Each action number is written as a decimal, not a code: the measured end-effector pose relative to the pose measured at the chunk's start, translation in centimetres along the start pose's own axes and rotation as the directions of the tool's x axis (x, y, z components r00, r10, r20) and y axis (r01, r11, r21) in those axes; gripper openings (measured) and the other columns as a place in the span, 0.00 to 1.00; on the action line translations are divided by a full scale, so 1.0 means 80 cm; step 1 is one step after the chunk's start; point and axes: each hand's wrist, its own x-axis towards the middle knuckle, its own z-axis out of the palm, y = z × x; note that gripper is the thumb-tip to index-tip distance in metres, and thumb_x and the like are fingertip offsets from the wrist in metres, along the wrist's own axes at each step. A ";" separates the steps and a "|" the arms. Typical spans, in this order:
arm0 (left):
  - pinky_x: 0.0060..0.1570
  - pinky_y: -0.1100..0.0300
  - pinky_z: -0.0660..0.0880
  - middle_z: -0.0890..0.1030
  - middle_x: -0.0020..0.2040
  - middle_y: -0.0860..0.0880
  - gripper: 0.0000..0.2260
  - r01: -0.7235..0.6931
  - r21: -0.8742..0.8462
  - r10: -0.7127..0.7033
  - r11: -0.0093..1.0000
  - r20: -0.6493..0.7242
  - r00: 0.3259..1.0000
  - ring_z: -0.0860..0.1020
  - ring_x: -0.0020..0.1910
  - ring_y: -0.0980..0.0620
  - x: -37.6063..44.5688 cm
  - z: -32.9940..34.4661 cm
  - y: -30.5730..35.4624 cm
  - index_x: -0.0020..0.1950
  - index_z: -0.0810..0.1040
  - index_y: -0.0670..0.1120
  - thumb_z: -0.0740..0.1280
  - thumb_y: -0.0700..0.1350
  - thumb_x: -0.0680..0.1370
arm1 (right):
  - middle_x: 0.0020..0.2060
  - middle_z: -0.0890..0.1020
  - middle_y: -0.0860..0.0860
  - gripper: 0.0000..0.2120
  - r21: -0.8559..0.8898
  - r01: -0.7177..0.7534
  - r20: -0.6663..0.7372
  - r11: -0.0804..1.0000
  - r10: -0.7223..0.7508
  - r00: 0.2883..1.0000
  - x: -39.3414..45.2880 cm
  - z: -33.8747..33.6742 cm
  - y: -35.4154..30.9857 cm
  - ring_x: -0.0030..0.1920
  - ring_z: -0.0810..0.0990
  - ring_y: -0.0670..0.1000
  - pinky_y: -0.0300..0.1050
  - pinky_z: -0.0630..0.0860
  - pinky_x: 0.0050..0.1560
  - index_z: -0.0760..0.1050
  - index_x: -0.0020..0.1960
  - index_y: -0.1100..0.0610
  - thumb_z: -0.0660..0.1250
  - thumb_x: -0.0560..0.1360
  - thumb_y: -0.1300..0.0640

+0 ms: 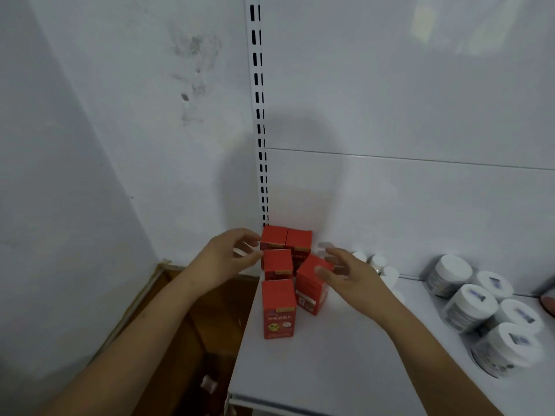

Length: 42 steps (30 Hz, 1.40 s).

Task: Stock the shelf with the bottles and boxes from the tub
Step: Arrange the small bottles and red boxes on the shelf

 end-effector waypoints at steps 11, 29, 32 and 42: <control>0.51 0.61 0.78 0.71 0.56 0.57 0.27 -0.061 0.284 0.009 0.957 0.182 0.983 0.78 0.47 0.57 0.024 0.011 0.014 0.69 0.73 0.53 0.74 0.57 0.72 | 0.44 0.81 0.41 0.18 -0.141 0.150 -0.077 0.979 -0.161 0.984 -0.014 0.016 -0.003 0.45 0.80 0.39 0.27 0.73 0.44 0.75 0.57 0.44 0.74 0.71 0.57; 0.52 0.62 0.78 0.71 0.60 0.53 0.25 -0.057 0.224 0.035 0.973 0.099 0.994 0.78 0.48 0.57 0.027 0.012 -0.003 0.64 0.72 0.54 0.77 0.52 0.70 | 0.40 0.78 0.43 0.18 -0.075 0.050 -0.253 0.996 -0.067 0.965 0.000 0.079 -0.002 0.40 0.78 0.44 0.29 0.68 0.33 0.69 0.50 0.52 0.75 0.72 0.47; 0.55 0.58 0.78 0.70 0.61 0.51 0.40 0.073 0.028 -0.072 0.997 -0.018 0.997 0.77 0.51 0.55 0.013 0.021 -0.016 0.75 0.61 0.52 0.79 0.51 0.68 | 0.46 0.80 0.43 0.13 -0.117 0.123 -0.144 0.986 -0.139 0.980 0.002 0.079 0.013 0.47 0.79 0.43 0.26 0.69 0.40 0.73 0.56 0.51 0.72 0.74 0.53; 0.68 0.53 0.72 0.76 0.58 0.63 0.22 0.175 -0.166 -0.126 0.970 0.273 0.954 0.74 0.59 0.64 -0.004 0.072 -0.041 0.67 0.65 0.63 0.69 0.47 0.78 | 0.58 0.80 0.38 0.28 0.018 0.248 0.012 0.968 -0.249 0.969 0.015 0.087 0.028 0.56 0.79 0.37 0.33 0.75 0.54 0.58 0.75 0.44 0.66 0.78 0.49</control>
